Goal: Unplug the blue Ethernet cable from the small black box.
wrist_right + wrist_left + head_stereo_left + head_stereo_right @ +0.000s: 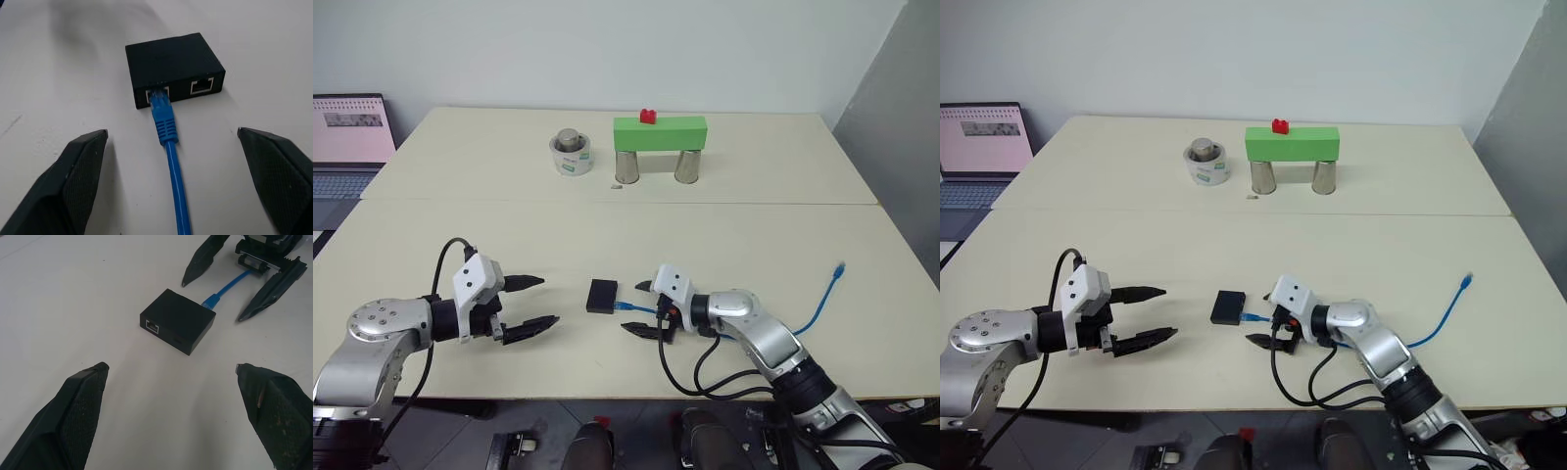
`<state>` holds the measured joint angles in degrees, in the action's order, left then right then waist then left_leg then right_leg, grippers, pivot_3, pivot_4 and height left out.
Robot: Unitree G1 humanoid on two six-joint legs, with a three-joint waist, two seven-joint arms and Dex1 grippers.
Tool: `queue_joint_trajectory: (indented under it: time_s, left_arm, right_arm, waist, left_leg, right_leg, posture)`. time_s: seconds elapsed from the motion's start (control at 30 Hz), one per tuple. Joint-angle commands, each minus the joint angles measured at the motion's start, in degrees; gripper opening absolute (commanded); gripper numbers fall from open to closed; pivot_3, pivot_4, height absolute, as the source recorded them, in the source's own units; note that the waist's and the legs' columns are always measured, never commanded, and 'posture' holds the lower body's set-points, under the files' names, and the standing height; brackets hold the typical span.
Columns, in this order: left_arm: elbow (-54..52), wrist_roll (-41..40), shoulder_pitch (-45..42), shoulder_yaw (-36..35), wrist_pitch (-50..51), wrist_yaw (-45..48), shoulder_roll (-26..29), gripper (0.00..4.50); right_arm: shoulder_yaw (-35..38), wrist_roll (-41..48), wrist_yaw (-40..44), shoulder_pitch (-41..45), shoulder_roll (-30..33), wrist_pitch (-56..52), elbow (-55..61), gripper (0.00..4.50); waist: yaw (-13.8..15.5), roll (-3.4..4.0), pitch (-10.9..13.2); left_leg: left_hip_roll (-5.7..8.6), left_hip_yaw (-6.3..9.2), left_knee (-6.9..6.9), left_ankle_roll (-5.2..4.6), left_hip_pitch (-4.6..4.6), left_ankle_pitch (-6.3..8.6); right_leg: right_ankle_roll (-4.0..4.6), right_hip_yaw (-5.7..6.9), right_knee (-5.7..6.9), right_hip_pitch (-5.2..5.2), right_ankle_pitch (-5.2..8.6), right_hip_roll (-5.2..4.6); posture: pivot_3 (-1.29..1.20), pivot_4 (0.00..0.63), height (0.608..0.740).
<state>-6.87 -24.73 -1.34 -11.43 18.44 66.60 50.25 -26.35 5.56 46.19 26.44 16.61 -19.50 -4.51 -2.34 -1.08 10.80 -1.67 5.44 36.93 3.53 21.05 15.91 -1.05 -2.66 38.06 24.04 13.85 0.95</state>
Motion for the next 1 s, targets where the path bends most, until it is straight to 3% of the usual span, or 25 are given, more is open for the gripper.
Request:
queue_joint_trajectory:
  time_s: [0.03,0.43,0.57,0.73,1.0]
  left_arm:
    - [-2.9,-1.0,1.0,-0.8,0.1,1.4,1.5,4.5]
    - [-2.6,-0.7,-0.7,0.7,0.5,3.6,1.9,4.5]
    - [-1.1,-1.2,-3.4,2.1,2.8,1.8,0.1,4.5]
    - [0.1,-6.1,-5.8,1.2,8.4,1.2,-2.6,4.5]
    - [0.1,-19.1,-10.8,0.4,24.5,-2.0,-8.3,4.5]
  right_arm:
    - [-0.6,-1.5,0.7,0.7,-0.5,0.5,-1.3,3.98]
    - [-0.8,-3.7,0.8,1.3,-1.1,0.4,0.4,0.88]
    - [-0.2,-5.5,0.1,1.7,-0.1,3.7,3.4,0.08]
    - [1.2,-8.8,0.1,1.8,5.0,10.7,8.6,0.05]
    - [3.0,-20.5,-4.3,3.0,17.3,37.4,8.6,0.04]
  waist:
    - [0.0,0.0,0.0]
    - [-0.1,0.0,0.0]
    - [-0.1,0.0,0.0]
    - [-0.1,0.0,0.0]
    - [-0.1,-0.02,0.0]
  left_leg:
    - [0.0,0.0,0.0,0.0,-0.02,0.0]
    - [-0.02,0.0,0.0,0.0,-0.06,0.0]
    - [-0.01,-0.01,0.0,0.0,-0.06,0.0]
    - [-0.01,0.0,0.01,0.0,-0.01,0.0]
    - [0.02,0.0,0.04,0.0,0.02,0.0]
  right_leg:
    - [0.0,0.0,0.02,0.0,0.0,0.0]
    - [0.0,0.01,0.07,0.0,0.0,0.01]
    - [0.0,0.0,0.11,0.0,0.0,0.01]
    - [0.0,0.01,0.06,0.0,0.0,0.01]
    - [-0.02,0.01,0.04,0.0,-0.01,0.0]
  posture:
    - [0.0,0.15,0.74]
    - [0.0,0.15,0.74]
    - [0.0,0.15,0.74]
    - [0.0,0.15,0.74]
    - [0.0,0.15,0.74]
